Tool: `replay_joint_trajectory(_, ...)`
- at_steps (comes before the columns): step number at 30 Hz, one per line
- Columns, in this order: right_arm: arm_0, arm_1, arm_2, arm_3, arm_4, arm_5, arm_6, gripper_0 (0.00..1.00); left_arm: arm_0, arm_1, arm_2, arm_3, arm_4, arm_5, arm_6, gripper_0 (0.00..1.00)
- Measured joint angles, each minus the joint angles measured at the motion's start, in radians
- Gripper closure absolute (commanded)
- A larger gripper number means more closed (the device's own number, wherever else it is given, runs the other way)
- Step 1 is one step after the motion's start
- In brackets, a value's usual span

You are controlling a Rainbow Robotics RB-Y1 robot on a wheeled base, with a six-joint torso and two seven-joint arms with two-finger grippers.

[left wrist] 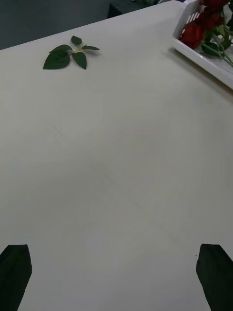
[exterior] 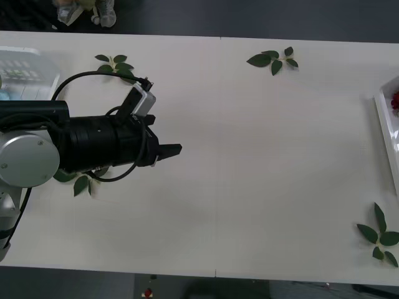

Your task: Put the red flowers into the right box and the blue flowers into the left box

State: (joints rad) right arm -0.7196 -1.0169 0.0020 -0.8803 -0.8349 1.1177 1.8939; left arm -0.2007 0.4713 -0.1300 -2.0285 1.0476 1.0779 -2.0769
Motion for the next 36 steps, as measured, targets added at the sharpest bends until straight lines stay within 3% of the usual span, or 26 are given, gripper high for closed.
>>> replay_joint_trajectory(5, 0.1, 0.0, -0.019, -0.239, -0.061, 0.067, 0.004, 0.12, 0.0, 0.0, 0.0, 0.0, 0.0, 0.0, 0.0, 0.0)
replay_joint_trajectory(11, 0.295, 0.036, -0.099, -0.559, -0.084, 0.096, 0.004, 0.13, 0.0, 0.0, 0.0, 0.0, 0.0, 0.0, 0.0, 0.0)
replay_joint_trajectory(17, 0.414, 0.074, -0.108, -0.727, -0.16, 0.095, -0.003, 0.12, 0.0, 0.0, 0.0, 0.0, 0.0, 0.0, 0.0, 0.0)
replay_joint_trajectory(28, 0.462, 0.163, -0.074, -0.925, -0.162, 0.094, -0.026, 0.13, 0.0, 0.0, 0.0, 0.0, 0.0, 0.0, 0.0, 0.0)
replay_joint_trajectory(36, 0.454, 0.217, 0.052, -0.98, -0.147, 0.057, -0.075, 0.12, 0.0, 0.0, 0.0, 0.0, 0.0, 0.0, 0.0, 0.0)
